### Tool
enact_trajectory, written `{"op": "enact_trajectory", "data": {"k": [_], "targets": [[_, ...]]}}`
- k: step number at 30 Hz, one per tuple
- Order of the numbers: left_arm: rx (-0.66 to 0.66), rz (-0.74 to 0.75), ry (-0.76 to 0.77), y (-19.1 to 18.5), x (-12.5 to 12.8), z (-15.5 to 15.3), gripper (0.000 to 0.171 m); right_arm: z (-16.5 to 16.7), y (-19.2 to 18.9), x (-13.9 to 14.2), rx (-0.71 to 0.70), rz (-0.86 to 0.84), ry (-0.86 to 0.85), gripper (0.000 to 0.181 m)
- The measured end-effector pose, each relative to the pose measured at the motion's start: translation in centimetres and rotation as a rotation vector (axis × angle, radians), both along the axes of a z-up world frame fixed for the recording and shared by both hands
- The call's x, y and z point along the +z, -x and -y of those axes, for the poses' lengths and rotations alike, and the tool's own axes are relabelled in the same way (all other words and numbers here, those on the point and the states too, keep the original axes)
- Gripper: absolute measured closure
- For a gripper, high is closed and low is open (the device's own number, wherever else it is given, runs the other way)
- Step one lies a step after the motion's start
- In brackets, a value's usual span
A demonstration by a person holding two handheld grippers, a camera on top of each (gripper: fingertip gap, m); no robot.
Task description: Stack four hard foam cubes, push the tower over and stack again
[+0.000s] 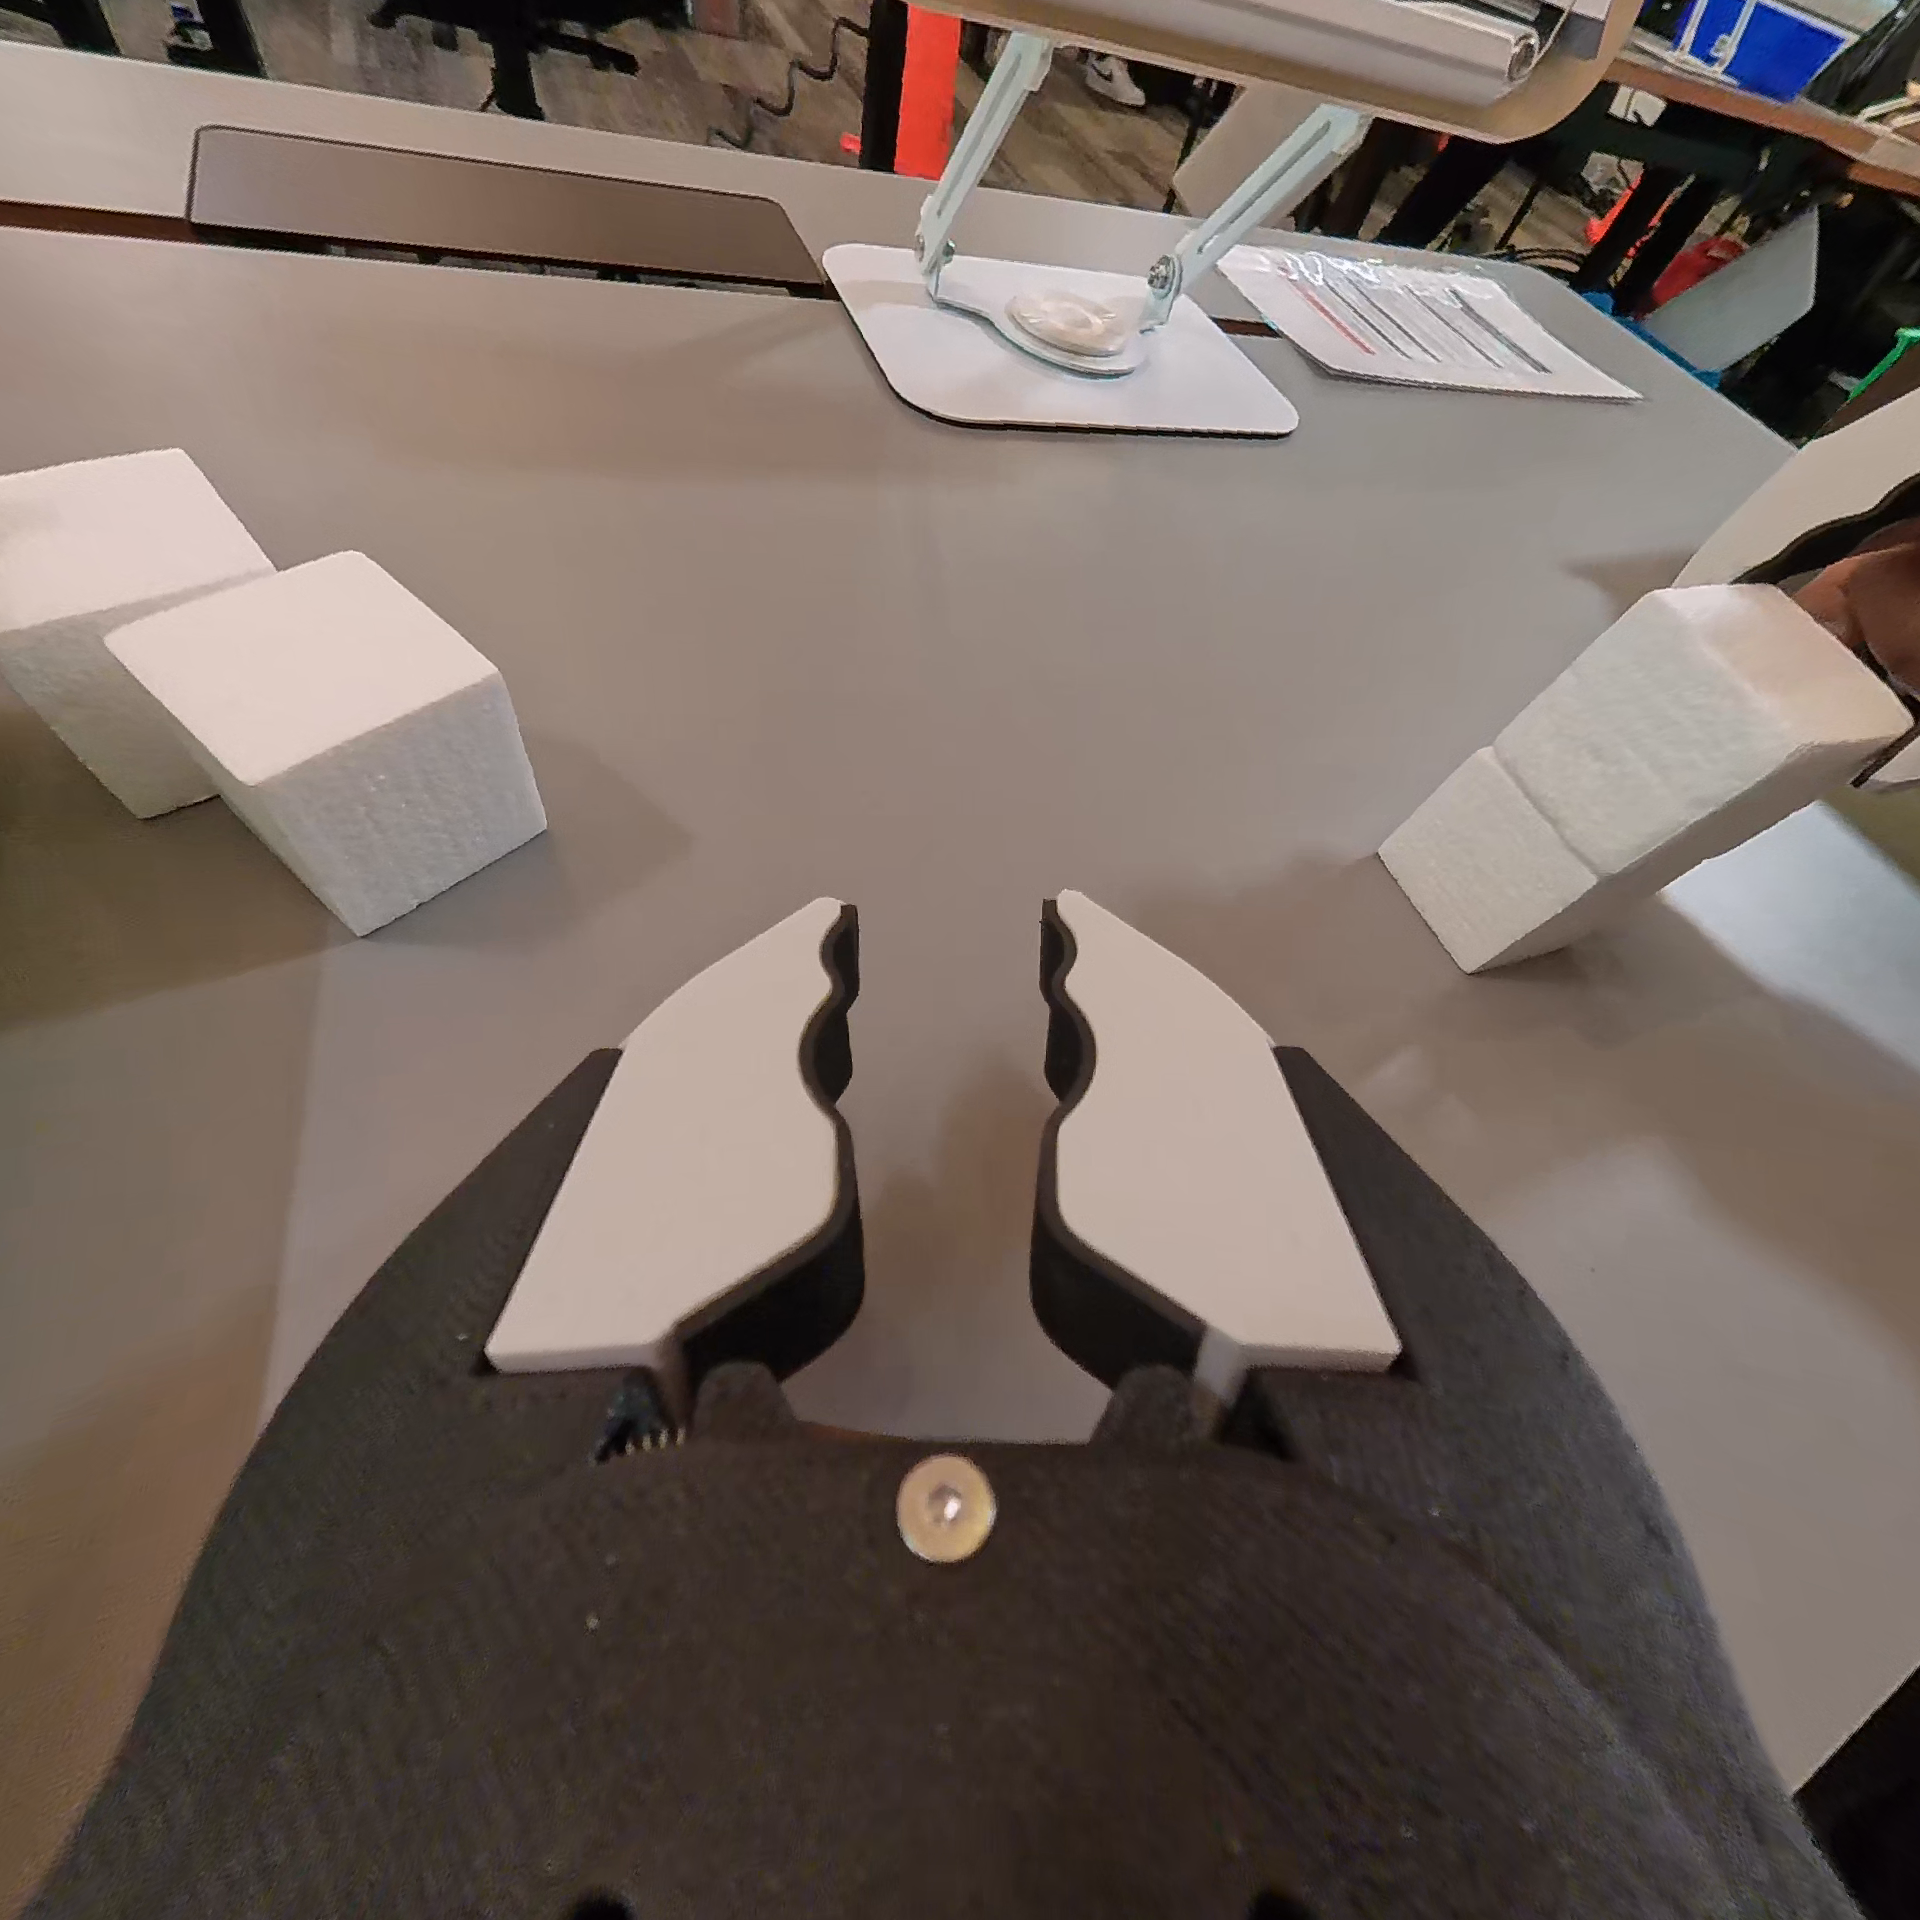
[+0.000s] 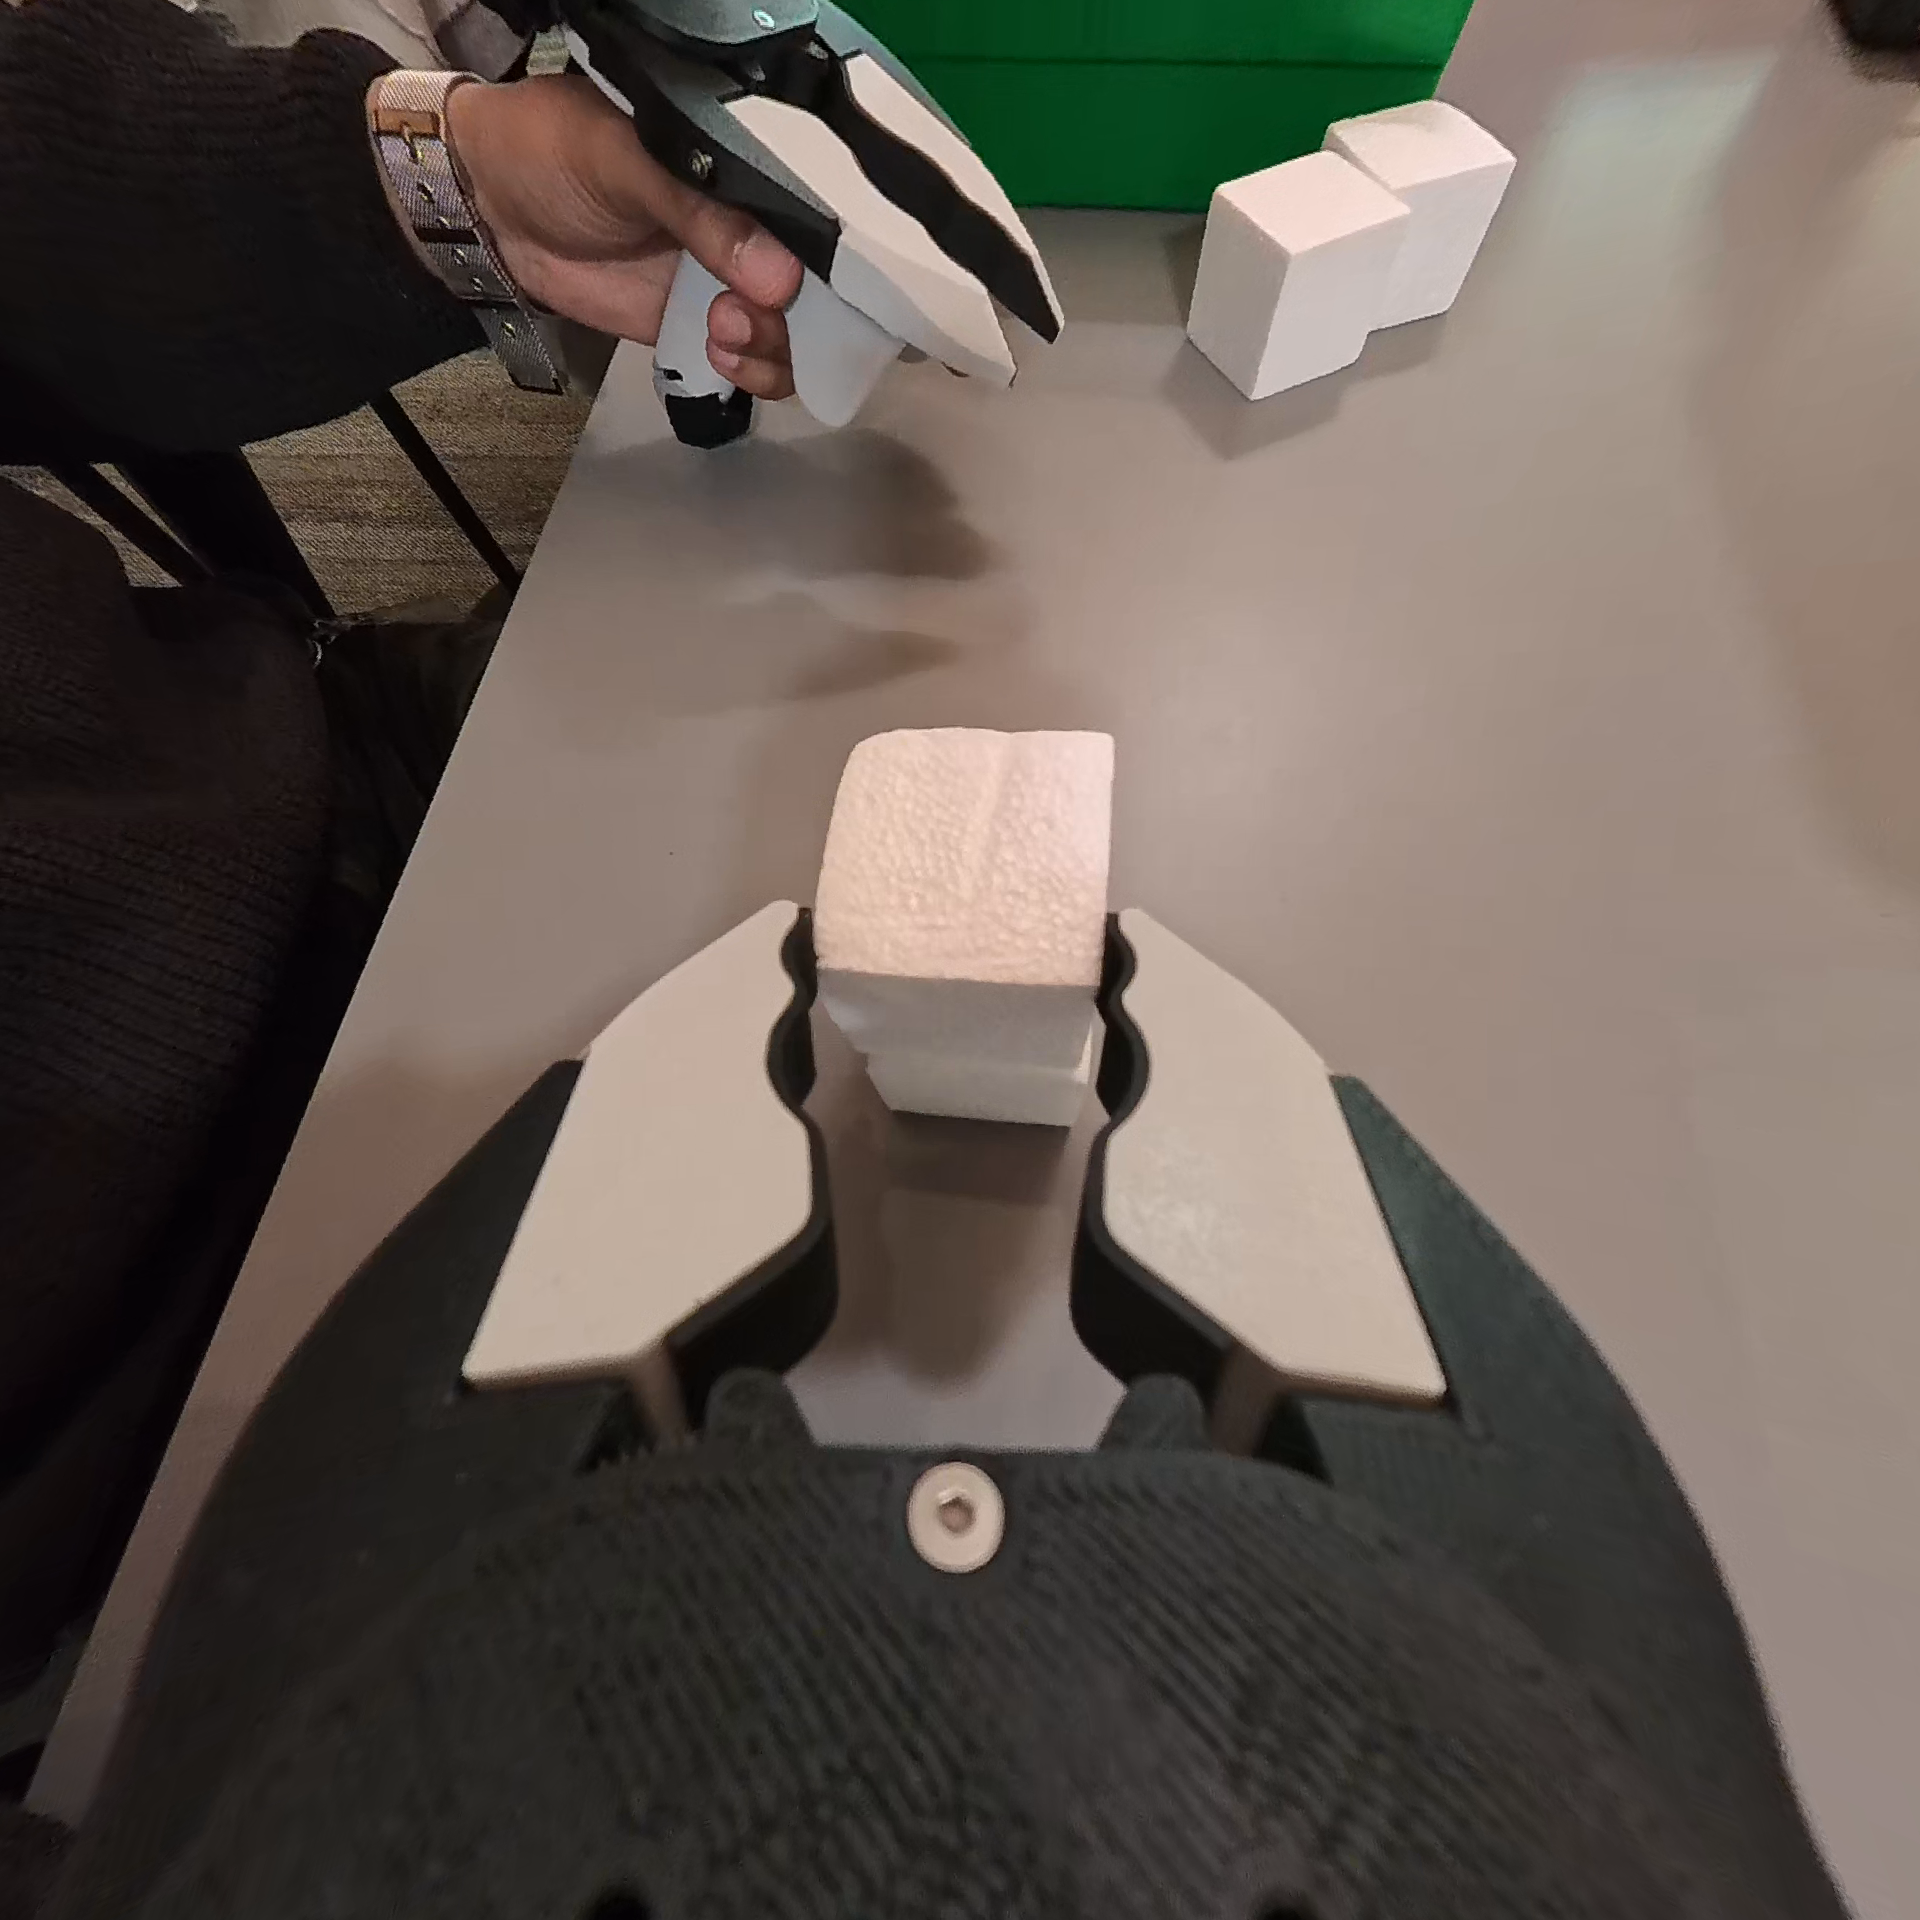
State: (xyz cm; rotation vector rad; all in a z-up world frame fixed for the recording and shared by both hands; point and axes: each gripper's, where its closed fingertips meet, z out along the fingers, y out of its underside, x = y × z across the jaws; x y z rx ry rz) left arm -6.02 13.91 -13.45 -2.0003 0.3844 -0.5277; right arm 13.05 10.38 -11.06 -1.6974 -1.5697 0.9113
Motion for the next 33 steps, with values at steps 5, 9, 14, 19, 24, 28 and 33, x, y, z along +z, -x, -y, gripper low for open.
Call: {"op": "enact_trajectory", "data": {"k": [5, 9, 14, 19, 24, 28, 33], "targets": [[-0.002, -0.001, 0.003, 0.0, -0.1, 0.0, 0.137, -0.1, -0.1, 0.0, -0.002, -0.012, 0.010, 0.128], [-0.005, 0.000, 0.005, 0.0, -0.1, 0.0, 0.138, -0.2, 0.0, 0.1, -0.025, -0.028, 0.026, 0.127], [-0.006, -0.001, 0.007, 0.0, -0.1, 0.0, 0.138, -0.8, -0.3, 1.4, -0.099, -0.106, 0.038, 0.100], [-0.003, -0.001, 0.009, 0.1, -0.1, 0.1, 0.138, -2.8, -1.9, 5.2, -0.272, -0.309, -0.074, 0.088], [0.001, -0.006, 0.013, 0.2, -0.3, 0.1, 0.137, -4.7, -6.5, 9.5, -0.669, -0.400, -0.359, 0.103], [-0.007, -0.003, 0.023, -0.2, -0.4, 0.1, 0.137, -2.6, -6.3, 6.0, -0.743, -0.266, -0.361, 0.097], [-0.040, -0.014, 0.006, -1.6, -0.1, -0.1, 0.138, -0.4, -2.6, 3.7, -0.728, -0.301, -0.159, 0.085]]}}
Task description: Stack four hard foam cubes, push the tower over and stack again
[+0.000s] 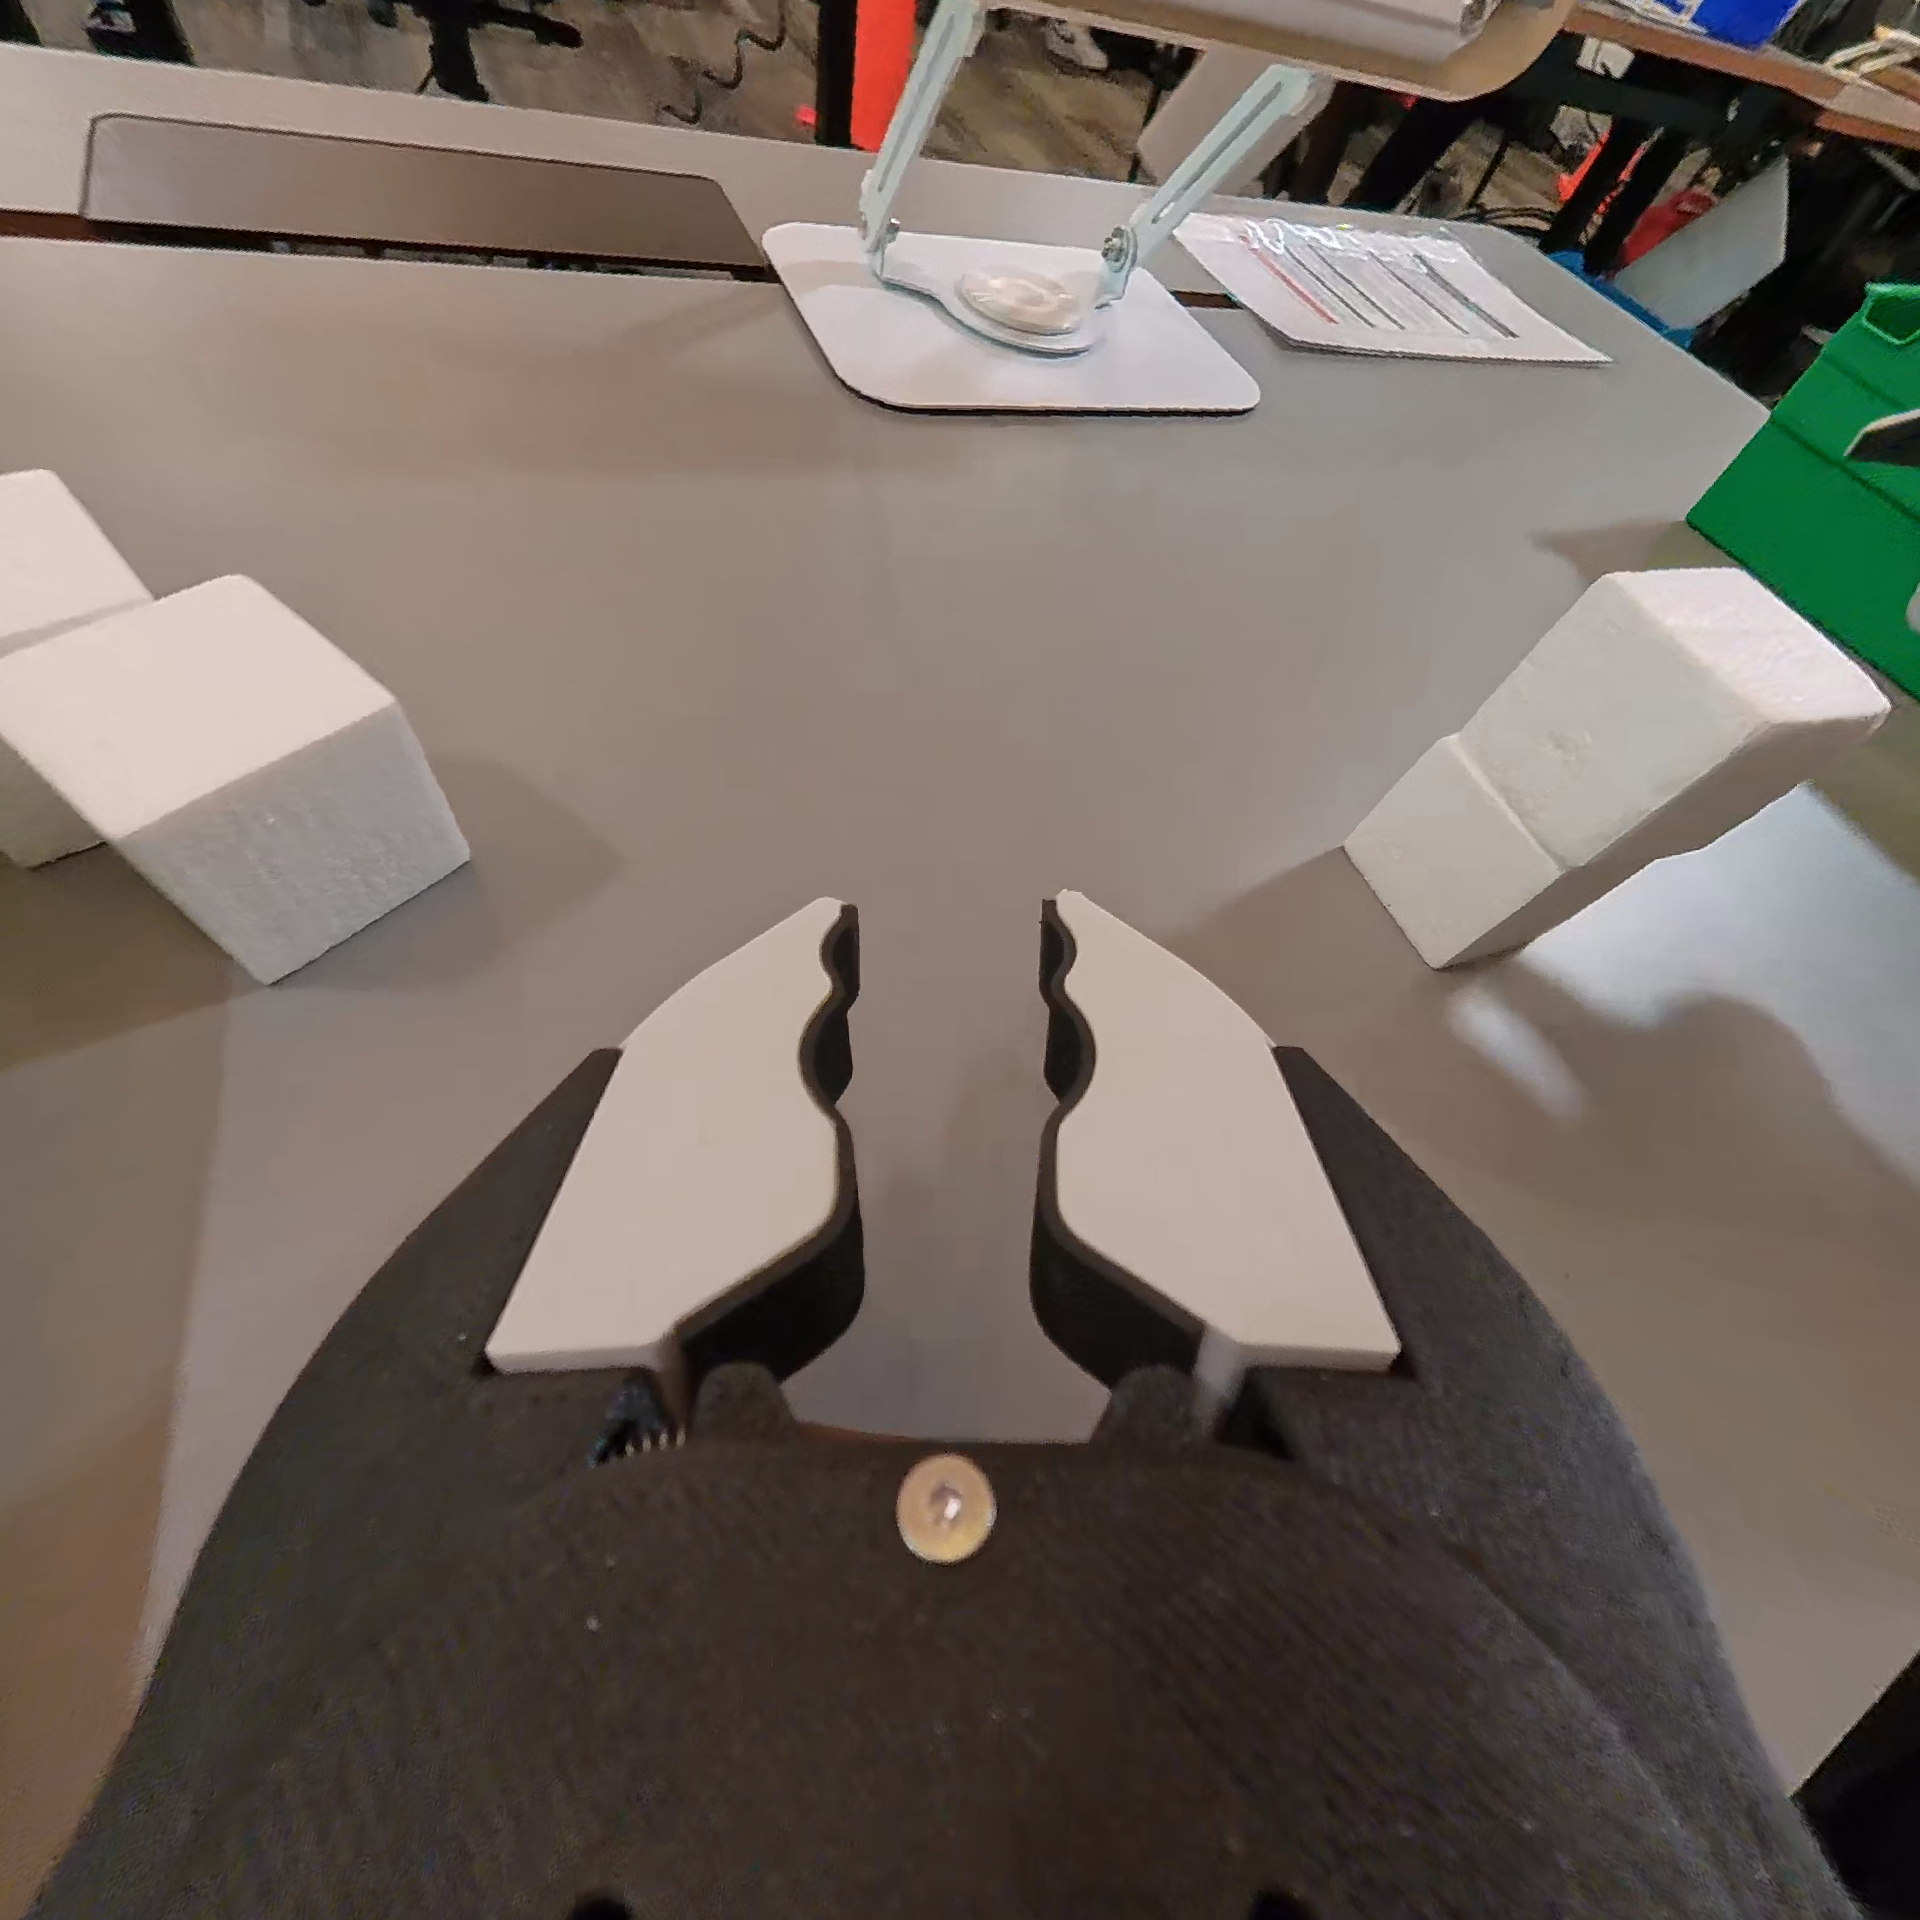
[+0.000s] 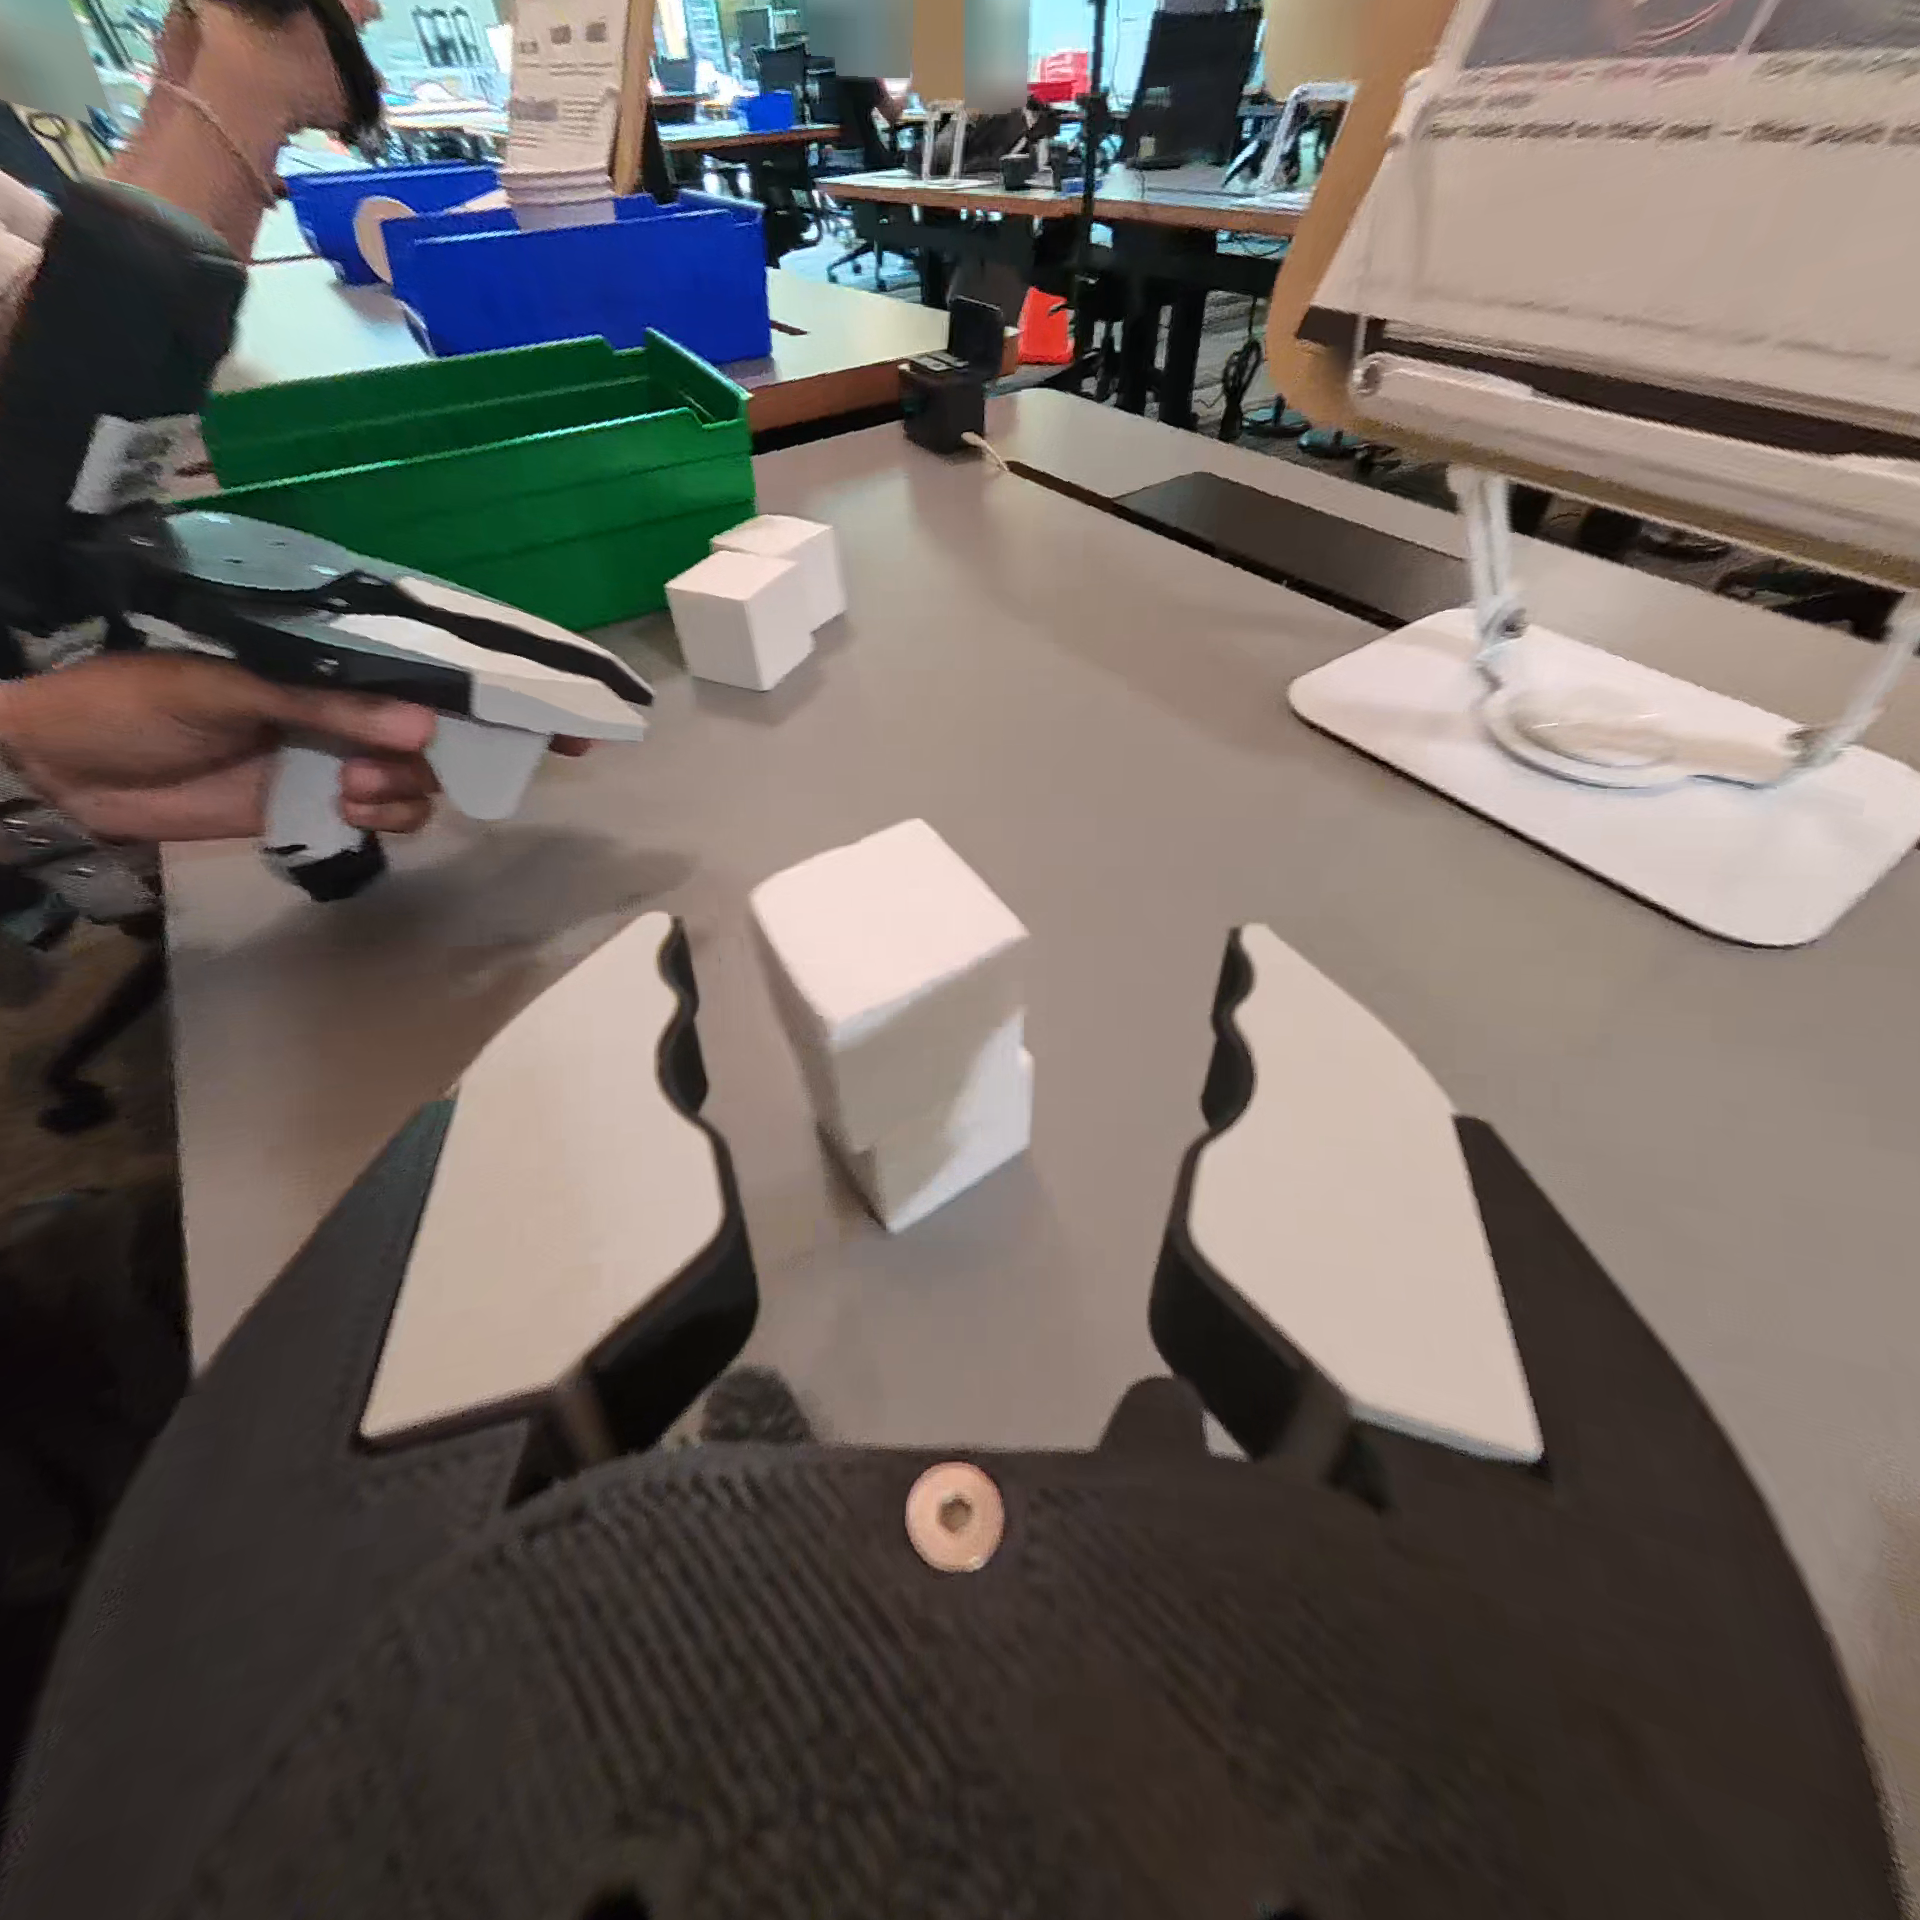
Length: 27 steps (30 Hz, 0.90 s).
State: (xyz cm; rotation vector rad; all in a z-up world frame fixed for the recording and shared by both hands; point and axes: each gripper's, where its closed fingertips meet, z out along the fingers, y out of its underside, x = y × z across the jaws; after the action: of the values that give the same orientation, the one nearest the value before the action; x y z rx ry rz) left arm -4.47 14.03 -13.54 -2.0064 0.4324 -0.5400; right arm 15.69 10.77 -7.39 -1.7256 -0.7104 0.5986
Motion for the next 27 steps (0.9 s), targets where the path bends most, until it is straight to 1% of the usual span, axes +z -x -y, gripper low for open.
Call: {"op": "enact_trajectory", "data": {"k": [2, 4, 5, 7, 9, 10, 12, 13, 15, 17, 19, 23, 25, 27], "targets": [[-0.023, -0.007, 0.003, -0.8, -0.1, -0.2, 0.138, 0.5, 0.7, -0.1, 0.010, 0.015, -0.015, 0.085], [-0.048, -0.010, 0.005, -1.6, -0.2, -0.5, 0.138, 0.8, 0.7, -0.5, 0.009, 0.053, -0.043, 0.081], [-0.060, -0.012, 0.005, -2.0, -0.2, -0.6, 0.137, 0.8, 0.5, -0.3, -0.001, 0.034, -0.059, 0.081], [-0.074, -0.013, 0.001, -2.5, -0.1, -1.0, 0.137, 0.7, -0.7, 0.5, -0.032, -0.045, -0.072, 0.085], [-0.086, 0.003, 0.003, -3.1, 0.0, -1.3, 0.137, 0.4, -2.5, 0.9, -0.079, -0.112, -0.046, 0.091], [-0.092, 0.015, 0.004, -3.4, 0.2, -1.5, 0.137, 0.3, -3.3, 0.7, -0.099, -0.115, -0.030, 0.094], [-0.105, 0.038, 0.008, -4.1, 0.4, -1.8, 0.137, 0.4, -4.5, -0.4, -0.115, -0.045, -0.009, 0.101], [-0.113, 0.046, 0.010, -4.5, 0.4, -2.0, 0.137, 0.5, -4.8, -0.9, -0.120, 0.003, -0.013, 0.101], [-0.132, 0.051, 0.016, -5.3, 0.4, -2.3, 0.137, 0.8, -4.5, -1.8, -0.114, 0.063, -0.033, 0.102], [-0.152, 0.045, 0.020, -6.1, 0.2, -2.4, 0.137, 1.1, -3.7, -2.3, -0.102, 0.073, -0.035, 0.103], [-0.170, 0.032, 0.020, -6.7, 0.1, -2.4, 0.137, 1.3, -3.3, -3.1, -0.095, 0.107, -0.009, 0.108], [-0.186, 0.001, 0.014, -7.0, -0.2, -2.0, 0.137, 1.8, -2.8, -5.3, -0.038, 0.249, 0.020, 0.129], [-0.180, -0.004, 0.005, -6.7, 0.0, -2.0, 0.137, 2.1, -2.1, -5.4, -0.003, 0.254, 0.027, 0.134], [-0.172, 0.004, 0.007, -6.5, 0.0, -2.0, 0.137, 2.2, -1.5, -4.6, 0.008, 0.199, 0.014, 0.131]]}}
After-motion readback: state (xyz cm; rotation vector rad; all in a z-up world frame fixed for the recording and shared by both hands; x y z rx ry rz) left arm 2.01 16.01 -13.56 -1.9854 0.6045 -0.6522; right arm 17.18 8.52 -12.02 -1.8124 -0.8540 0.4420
